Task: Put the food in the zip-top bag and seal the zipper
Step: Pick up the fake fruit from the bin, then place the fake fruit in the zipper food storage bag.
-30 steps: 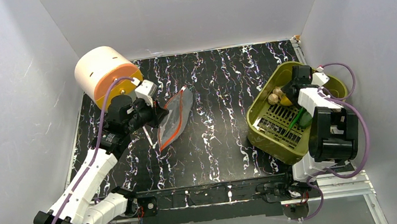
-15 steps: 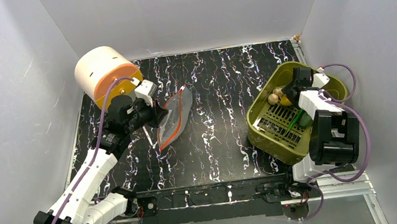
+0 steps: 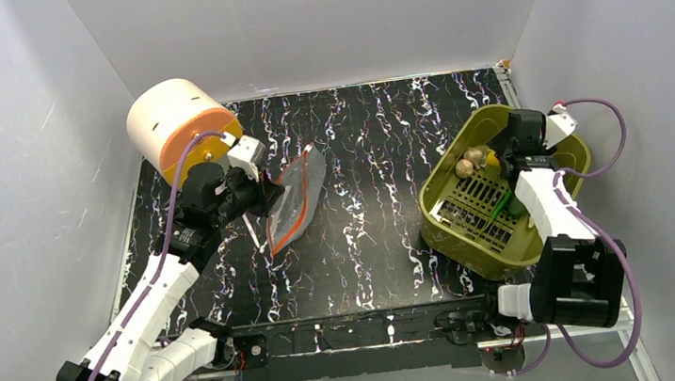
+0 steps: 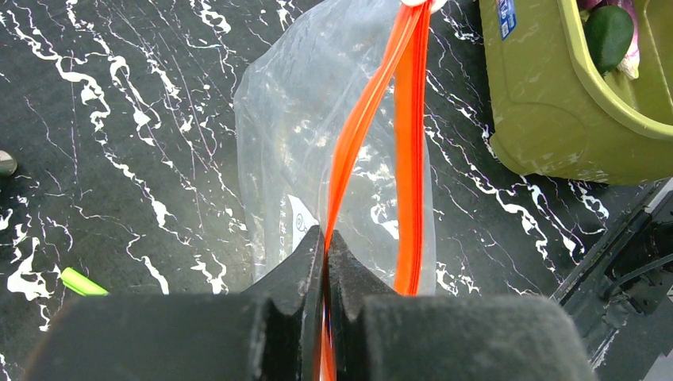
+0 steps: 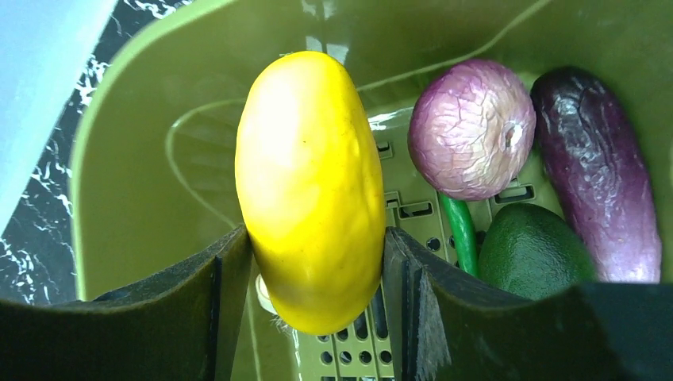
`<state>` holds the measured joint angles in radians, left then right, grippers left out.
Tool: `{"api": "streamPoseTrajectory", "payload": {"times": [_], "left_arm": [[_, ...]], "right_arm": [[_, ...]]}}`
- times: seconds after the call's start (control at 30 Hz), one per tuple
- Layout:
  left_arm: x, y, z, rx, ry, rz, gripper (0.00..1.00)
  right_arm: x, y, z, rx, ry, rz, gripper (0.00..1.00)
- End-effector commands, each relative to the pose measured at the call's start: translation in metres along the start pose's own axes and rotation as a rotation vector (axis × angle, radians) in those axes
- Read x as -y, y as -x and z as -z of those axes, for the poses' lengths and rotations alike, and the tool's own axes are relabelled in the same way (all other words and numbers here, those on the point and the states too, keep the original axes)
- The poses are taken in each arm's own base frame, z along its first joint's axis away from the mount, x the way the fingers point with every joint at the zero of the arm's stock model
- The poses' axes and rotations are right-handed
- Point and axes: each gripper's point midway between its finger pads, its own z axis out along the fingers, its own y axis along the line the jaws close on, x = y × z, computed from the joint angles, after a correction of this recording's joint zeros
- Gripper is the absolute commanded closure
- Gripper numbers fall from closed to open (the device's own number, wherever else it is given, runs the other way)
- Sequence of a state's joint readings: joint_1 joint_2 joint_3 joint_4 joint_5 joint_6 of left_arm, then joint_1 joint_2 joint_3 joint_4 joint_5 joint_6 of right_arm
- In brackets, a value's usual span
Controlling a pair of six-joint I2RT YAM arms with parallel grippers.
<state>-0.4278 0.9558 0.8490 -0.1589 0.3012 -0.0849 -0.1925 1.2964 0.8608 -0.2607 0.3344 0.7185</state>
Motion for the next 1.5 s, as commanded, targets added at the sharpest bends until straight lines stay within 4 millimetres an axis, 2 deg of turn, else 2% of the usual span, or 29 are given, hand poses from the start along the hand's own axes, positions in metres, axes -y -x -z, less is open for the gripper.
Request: {"api": "streamPoseTrajectory", "payload": {"times": [0.0, 0.23, 0.4, 0.53, 0.63, 0.8, 1.13, 1.47], "left_arm": [[-0.002, 0.001, 0.002, 0.009, 0.018, -0.017, 1.00], [-0.002, 0.001, 0.002, 0.013, 0.017, -0.014, 1.00], [-0.001, 0.001, 0.001, 0.013, 0.012, -0.008, 1.00], [0.000, 0.001, 0.000, 0.015, 0.005, -0.003, 1.00], [0.002, 0.000, -0.001, 0.013, -0.006, 0.000, 1.00], [0.005, -0.001, -0.003, 0.009, -0.029, 0.000, 1.00], [0.003, -0.004, -0.005, 0.002, -0.020, 0.005, 1.00], [0.000, -0.004, -0.007, 0.011, -0.006, 0.011, 1.00]], "right_arm": [[-0.029, 0.041, 0.029, 0.130, 0.076, 0.009, 0.64], [-0.079, 0.056, 0.078, 0.206, 0.184, 0.081, 0.63], [-0.118, 0.048, 0.112, 0.202, 0.316, 0.128, 0.63], [-0.151, 0.029, 0.146, 0.162, 0.489, 0.171, 0.63], [-0.170, 0.015, 0.171, 0.125, 0.598, 0.191, 0.63], [-0.198, -0.020, 0.211, 0.038, 0.757, 0.243, 0.63], [-0.223, -0.094, 0.288, -0.159, 0.971, 0.285, 0.63], [-0.225, -0.139, 0.344, -0.364, 1.149, 0.299, 0.61]]}}
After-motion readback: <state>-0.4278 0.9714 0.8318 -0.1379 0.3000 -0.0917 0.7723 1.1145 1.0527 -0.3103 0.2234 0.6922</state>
